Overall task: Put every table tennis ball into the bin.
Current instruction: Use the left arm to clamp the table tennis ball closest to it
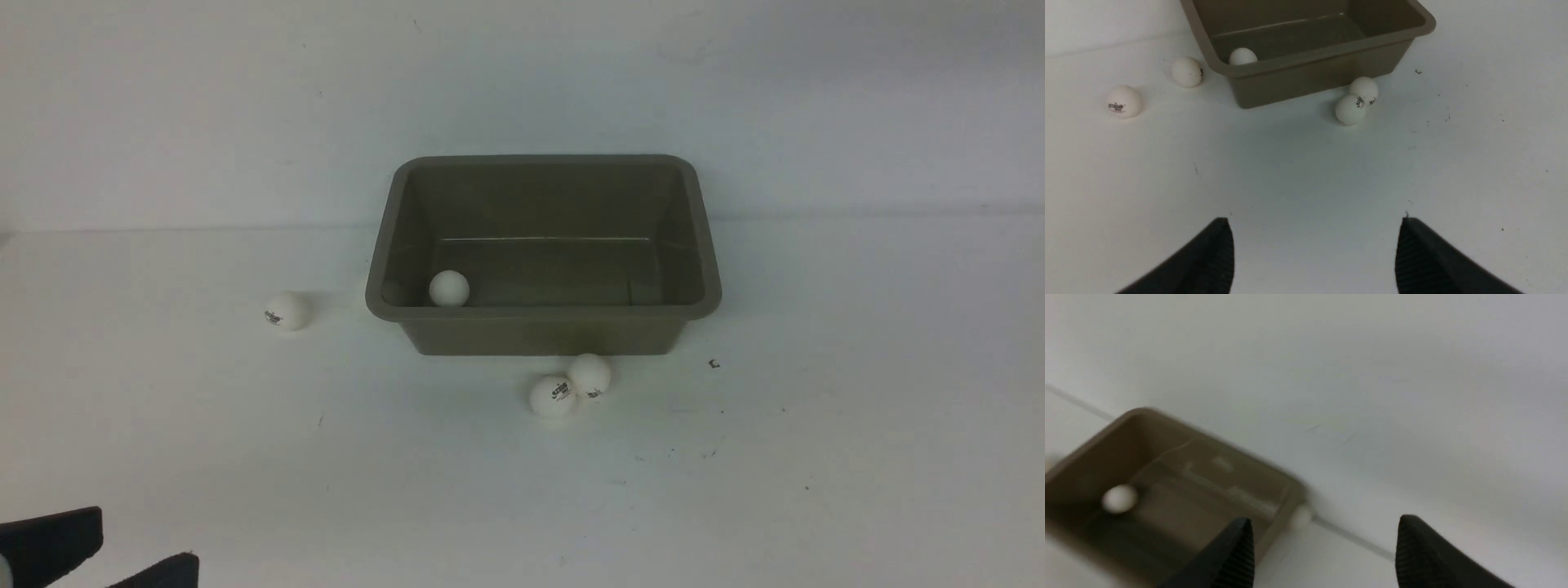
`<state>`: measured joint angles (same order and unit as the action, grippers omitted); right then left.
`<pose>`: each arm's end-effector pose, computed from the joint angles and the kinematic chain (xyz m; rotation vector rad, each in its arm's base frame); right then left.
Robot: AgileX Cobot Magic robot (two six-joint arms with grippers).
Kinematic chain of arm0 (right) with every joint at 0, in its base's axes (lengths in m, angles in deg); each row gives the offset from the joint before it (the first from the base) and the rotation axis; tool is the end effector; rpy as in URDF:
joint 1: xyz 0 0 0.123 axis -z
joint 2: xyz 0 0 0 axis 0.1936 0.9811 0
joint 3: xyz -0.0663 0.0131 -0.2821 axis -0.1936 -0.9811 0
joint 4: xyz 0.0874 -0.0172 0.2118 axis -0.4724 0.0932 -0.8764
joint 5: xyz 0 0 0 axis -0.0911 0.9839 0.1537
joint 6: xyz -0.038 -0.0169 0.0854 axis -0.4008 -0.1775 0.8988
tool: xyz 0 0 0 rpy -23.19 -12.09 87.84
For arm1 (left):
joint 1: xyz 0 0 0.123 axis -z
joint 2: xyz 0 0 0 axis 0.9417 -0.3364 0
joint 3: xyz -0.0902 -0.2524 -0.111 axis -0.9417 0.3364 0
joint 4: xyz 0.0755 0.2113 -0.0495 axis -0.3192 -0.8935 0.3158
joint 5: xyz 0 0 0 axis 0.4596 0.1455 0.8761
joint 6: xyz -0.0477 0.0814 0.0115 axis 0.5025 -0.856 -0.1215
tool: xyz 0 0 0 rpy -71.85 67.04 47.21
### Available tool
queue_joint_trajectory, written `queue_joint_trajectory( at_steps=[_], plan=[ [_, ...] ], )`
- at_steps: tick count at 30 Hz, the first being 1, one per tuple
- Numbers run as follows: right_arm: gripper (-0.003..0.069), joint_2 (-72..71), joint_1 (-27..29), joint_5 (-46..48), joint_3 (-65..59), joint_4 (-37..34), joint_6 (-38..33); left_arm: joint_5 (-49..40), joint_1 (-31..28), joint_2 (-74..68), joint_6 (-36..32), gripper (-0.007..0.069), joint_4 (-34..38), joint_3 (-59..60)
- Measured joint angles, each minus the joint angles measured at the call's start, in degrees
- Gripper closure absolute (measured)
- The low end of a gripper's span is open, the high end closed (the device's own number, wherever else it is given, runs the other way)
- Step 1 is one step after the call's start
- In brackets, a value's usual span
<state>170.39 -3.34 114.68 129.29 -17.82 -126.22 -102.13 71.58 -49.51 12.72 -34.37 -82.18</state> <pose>0.2943 0.0102 0.4647 -0.6167 2.0295 0.2745 0.0338 -0.0384 0.2941 0.3314 2.0003 -0.3944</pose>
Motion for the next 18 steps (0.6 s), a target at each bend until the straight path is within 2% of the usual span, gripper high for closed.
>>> queue_joint_trajectory(
  at_steps=[6, 14, 18],
  plan=[
    [0.0228, -5.62, 0.0, 8.85, 0.0, 2.19, 5.99, 2.14, 0.0, -0.26, -0.01, 0.0146, -0.04, 0.0],
    [0.0228, -14.44, -0.05, 10.41, 0.0, 3.13, 9.77, 6.63, 0.0, -8.34, -0.77, 0.0146, -1.17, 0.0],
    [0.0228, -17.22, -0.05, 10.65, -0.41, 3.46, 10.91, 13.94, 0.0, -17.72, -4.35, 0.0146, -0.97, -0.34]
  ],
)
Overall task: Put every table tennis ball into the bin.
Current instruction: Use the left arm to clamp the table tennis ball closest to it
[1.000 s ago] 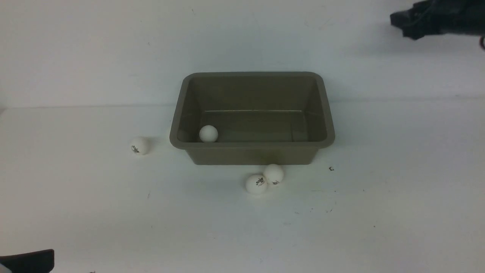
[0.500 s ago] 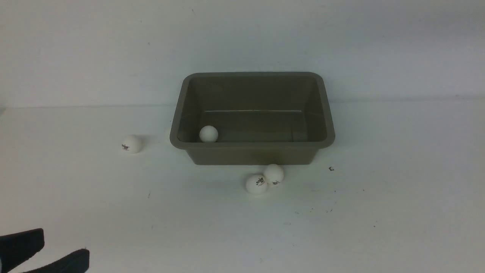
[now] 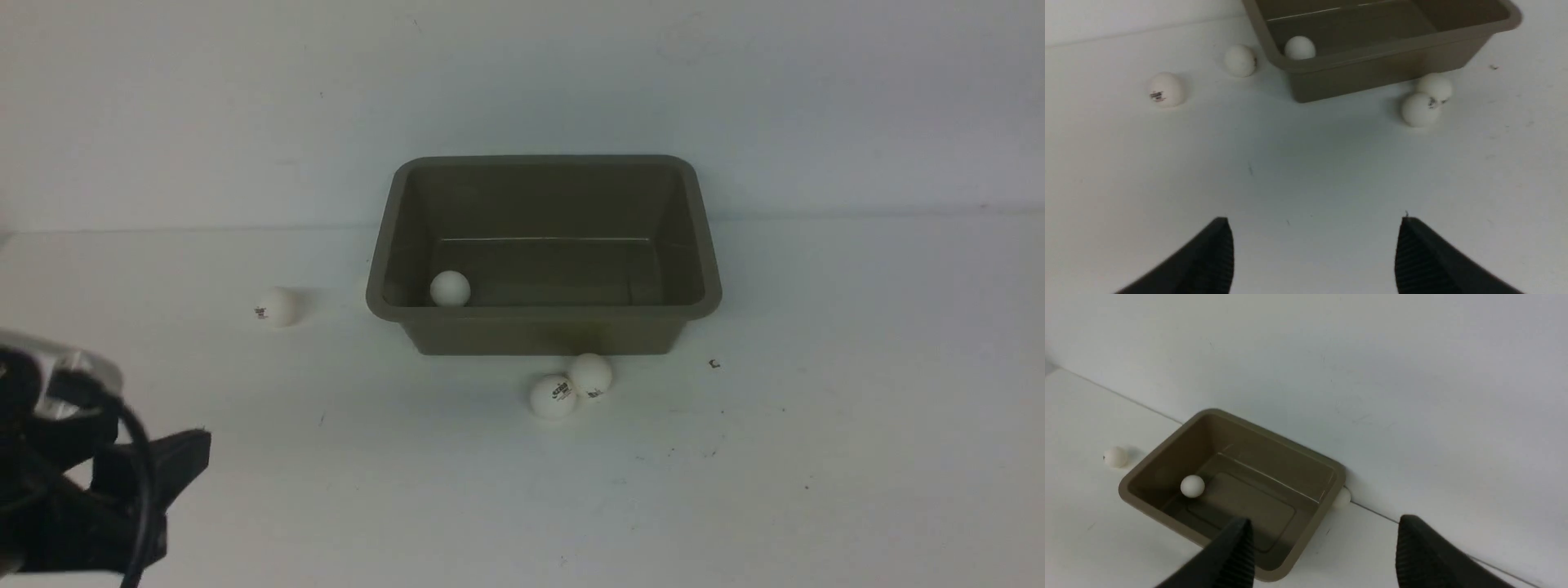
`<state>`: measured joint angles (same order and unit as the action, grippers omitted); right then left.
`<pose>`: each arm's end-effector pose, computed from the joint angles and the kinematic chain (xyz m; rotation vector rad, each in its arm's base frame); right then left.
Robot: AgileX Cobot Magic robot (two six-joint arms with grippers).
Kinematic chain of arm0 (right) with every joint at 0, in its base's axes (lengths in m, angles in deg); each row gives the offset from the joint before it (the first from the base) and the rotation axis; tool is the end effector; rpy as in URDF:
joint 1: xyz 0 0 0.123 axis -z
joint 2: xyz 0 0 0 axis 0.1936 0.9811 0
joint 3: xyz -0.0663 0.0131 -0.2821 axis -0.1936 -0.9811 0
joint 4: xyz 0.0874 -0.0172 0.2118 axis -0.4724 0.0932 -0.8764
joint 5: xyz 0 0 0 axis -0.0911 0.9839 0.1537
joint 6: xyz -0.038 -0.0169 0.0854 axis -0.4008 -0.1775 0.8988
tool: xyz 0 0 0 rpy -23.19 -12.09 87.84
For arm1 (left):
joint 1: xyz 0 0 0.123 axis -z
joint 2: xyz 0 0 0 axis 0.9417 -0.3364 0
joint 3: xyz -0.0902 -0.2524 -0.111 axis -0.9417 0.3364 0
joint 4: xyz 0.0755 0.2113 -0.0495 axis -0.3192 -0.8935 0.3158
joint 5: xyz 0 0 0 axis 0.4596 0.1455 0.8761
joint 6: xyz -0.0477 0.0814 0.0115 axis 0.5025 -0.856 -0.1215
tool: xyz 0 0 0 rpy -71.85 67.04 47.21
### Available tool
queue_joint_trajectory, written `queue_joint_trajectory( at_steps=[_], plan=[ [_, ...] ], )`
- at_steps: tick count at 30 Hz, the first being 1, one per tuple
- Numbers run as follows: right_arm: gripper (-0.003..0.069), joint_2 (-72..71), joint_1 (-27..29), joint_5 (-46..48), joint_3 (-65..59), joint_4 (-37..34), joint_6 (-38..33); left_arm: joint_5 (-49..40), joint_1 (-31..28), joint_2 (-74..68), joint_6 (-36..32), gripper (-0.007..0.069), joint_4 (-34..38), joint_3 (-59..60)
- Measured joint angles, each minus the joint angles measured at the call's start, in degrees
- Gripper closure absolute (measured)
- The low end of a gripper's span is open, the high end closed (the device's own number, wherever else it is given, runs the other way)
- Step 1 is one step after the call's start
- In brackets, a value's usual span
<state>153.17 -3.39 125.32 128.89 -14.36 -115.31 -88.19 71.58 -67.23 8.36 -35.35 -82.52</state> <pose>0.1741 0.0263 0.5170 -0.5741 1.9884 0.2650 0.1003 -0.0294 0.2908 0.2653 2.0930 -0.2809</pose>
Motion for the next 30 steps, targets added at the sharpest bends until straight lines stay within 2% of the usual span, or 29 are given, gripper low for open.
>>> queue_joint_trajectory(
  at_steps=[3, 6, 9, 10, 12, 15, 21, 30],
  plan=[
    [0.0228, -3.59, 0.0, -0.08, -4.02, -0.6, 0.42, 3.34, 0.0, -9.75, -7.62, 0.0146, 3.27, -3.15],
    [0.0228, -6.05, 0.0, 0.02, -8.44, -1.69, 0.24, 2.67, 0.0, -15.3, -13.55, 0.0146, 6.59, -6.8],
    [0.0228, -8.02, 0.0, 0.08, -14.44, -3.31, -1.52, 0.98, 0.0, -20.94, -24.55, 0.0146, 12.48, -12.28],
    [0.0228, -8.09, 0.0, 0.08, -15.13, -3.48, -1.65, 1.01, 0.0, -21.27, -25.29, 0.0146, 12.89, -12.63],
    [0.0228, -8.54, 0.0, 0.08, -19.14, -4.18, -2.4, 0.57, 0.0, -24.49, -33.16, 0.0146, 16.95, -16.58],
    [0.0228, -8.59, 0.0, 0.02, -20.8, -5.18, -2.55, 0.18, 0.0, -28.05, -39.37, 0.0146, 19.19, -20.8],
    [0.0228, -9.07, 0.0, -0.11, -20.93, -7.61, -2.77, -0.91, 0.0, -35.61, -42.07, 0.0145, 18.02, -24.95],
    [0.0228, -10.82, 0.0, -0.11, -21.04, -10.99, -3.76, 5.2, -3.95, -45.82, -42.51, 0.0122, 17.99, -25.14]
  ],
)
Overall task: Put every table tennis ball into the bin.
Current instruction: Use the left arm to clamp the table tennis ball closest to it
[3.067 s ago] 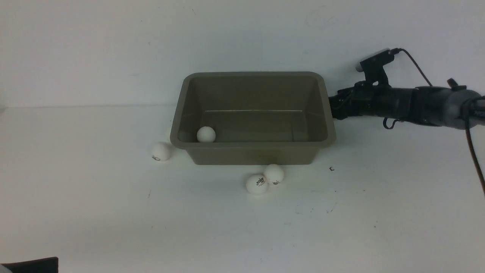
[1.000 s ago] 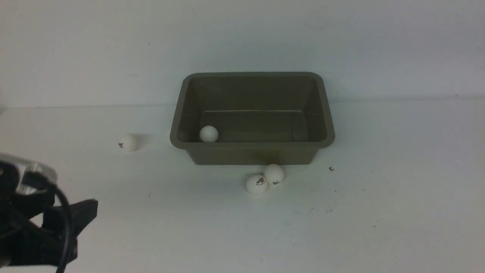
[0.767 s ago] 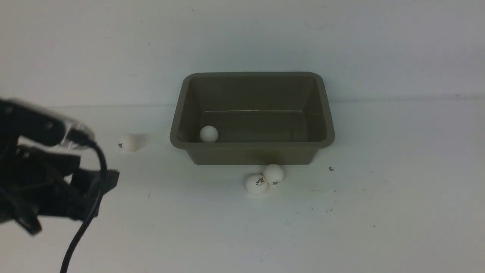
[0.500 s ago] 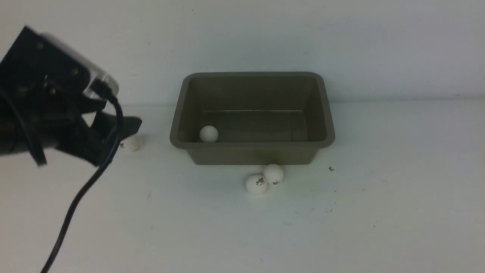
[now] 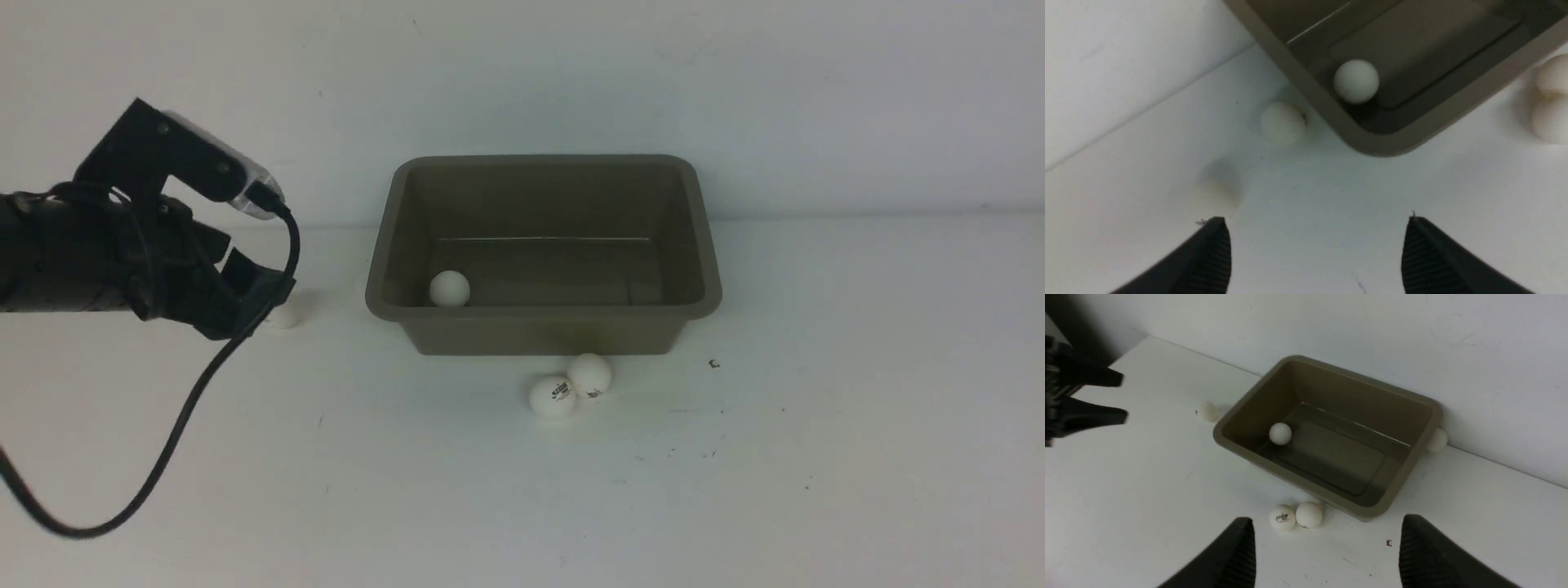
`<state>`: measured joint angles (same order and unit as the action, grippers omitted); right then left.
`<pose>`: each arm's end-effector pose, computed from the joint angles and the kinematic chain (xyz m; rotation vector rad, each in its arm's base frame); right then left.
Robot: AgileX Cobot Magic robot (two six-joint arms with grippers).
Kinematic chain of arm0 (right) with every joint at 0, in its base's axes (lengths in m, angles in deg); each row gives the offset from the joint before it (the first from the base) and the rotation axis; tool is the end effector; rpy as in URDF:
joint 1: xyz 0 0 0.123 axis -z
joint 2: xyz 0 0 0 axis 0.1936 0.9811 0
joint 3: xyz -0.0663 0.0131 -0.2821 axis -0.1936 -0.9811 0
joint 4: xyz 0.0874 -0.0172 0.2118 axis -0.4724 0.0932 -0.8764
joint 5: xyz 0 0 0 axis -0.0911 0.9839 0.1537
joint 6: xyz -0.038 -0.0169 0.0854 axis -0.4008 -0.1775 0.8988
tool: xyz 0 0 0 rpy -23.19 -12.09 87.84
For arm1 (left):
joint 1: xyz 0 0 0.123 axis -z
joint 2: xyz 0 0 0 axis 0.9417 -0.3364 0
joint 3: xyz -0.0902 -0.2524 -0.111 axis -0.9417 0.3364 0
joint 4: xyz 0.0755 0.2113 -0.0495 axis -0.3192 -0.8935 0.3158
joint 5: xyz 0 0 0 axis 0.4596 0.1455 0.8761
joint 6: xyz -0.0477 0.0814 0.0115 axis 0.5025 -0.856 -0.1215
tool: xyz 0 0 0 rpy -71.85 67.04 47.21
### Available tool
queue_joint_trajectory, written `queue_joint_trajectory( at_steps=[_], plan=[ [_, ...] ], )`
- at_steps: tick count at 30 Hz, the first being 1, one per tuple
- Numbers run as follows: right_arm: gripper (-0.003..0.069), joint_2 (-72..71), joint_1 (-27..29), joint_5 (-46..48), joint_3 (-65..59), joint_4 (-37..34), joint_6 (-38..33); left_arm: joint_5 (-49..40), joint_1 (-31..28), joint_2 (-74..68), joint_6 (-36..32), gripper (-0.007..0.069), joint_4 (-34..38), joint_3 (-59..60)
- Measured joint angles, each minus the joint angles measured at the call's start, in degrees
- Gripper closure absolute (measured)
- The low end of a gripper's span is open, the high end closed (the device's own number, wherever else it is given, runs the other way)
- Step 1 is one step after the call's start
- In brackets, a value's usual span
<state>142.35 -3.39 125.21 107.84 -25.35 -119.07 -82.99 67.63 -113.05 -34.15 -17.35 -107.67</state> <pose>0.1359 0.0452 0.4655 -0.6129 2.0304 0.5255 0.2886 -0.0200 0.2830 0.6601 2.1556 -0.1372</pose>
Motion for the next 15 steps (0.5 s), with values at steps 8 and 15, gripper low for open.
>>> queue_joint_trajectory(
  at_steps=[8, 15],
  plan=[
    [0.0228, -0.44, 0.0, -0.05, 0.0, -0.82, -0.01, 0.73, -1.02, -11.43, 1.49, 0.0122, 0.5, -6.73],
    [0.0228, -0.56, 0.0, -0.05, 0.0, -0.98, -0.01, -0.9, -1.09, -18.74, 15.8, 0.0122, -9.24, -15.6]
  ],
)
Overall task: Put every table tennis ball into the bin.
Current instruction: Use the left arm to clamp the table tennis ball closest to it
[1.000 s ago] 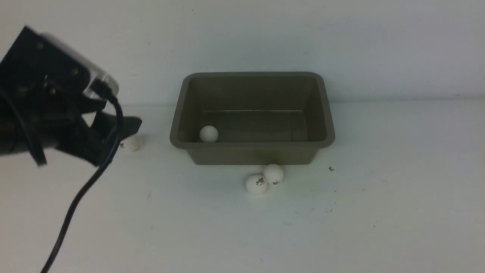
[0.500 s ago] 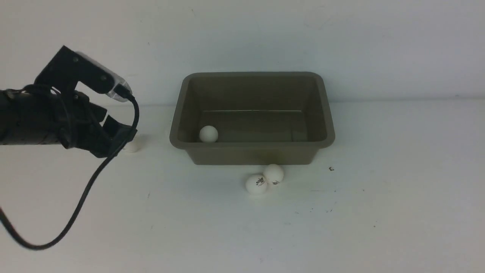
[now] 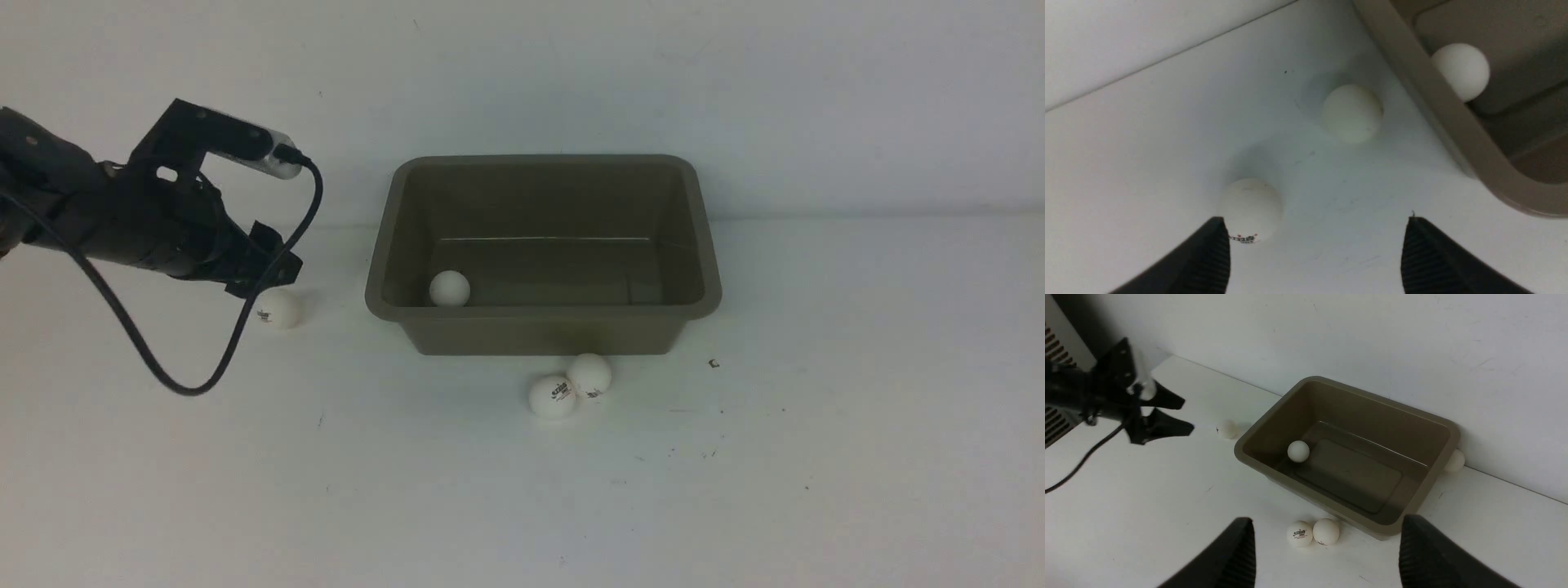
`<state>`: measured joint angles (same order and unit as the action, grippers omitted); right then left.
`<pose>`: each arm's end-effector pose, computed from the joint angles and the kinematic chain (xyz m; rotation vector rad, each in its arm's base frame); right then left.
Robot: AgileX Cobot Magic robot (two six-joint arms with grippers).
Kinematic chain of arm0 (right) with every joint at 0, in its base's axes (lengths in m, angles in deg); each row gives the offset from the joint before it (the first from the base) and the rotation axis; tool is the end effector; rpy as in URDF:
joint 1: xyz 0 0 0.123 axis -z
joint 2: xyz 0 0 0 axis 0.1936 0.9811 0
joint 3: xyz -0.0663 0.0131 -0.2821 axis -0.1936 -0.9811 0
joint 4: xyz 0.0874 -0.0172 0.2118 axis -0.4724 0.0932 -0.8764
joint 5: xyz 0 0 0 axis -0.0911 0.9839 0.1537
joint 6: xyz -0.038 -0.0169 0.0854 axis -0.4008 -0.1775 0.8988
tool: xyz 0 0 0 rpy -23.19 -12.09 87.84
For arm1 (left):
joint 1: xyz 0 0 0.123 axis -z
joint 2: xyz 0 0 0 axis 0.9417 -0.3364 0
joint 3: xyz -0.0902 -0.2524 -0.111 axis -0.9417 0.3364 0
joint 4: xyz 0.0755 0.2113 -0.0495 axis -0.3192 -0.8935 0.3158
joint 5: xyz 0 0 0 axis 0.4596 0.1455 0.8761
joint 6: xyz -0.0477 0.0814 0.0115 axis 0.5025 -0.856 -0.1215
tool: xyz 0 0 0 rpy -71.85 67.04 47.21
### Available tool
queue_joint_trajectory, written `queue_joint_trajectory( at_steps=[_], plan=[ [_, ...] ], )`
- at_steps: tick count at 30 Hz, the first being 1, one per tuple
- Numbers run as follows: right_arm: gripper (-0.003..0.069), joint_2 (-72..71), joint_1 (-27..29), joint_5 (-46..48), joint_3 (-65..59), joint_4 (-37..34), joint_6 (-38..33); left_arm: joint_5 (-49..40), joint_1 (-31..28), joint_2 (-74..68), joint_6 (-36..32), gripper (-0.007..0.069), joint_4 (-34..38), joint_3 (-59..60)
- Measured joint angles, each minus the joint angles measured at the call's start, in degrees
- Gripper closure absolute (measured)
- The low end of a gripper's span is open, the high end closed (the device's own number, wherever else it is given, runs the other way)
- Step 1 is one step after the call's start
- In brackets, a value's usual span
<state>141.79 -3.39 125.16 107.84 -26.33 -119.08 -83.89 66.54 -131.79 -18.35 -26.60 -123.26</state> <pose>0.1323 0.0468 0.4678 -0.6140 2.0118 0.5384 0.3706 -0.0050 0.2462 0.4975 2.3281 -0.1785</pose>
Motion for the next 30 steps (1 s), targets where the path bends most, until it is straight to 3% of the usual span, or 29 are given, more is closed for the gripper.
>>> queue_joint_trajectory(
  at_steps=[5, 9, 30],
  plan=[
    [0.0228, 0.0, 0.0, 0.0, 0.0, -0.06, 0.0, -2.72, 0.0, -3.79, 11.47, 0.0122, -9.41, -4.56],
    [0.0228, 0.0, 0.0, 0.0, 0.0, -0.09, 0.0, -4.28, 0.0, -7.27, 13.94, 0.0122, -11.11, -7.71],
    [0.0228, 0.0, 0.0, 0.0, 0.0, -0.24, -0.1, 3.72, 0.0, -16.65, 12.19, 0.0122, -11.65, -10.41]
  ],
)
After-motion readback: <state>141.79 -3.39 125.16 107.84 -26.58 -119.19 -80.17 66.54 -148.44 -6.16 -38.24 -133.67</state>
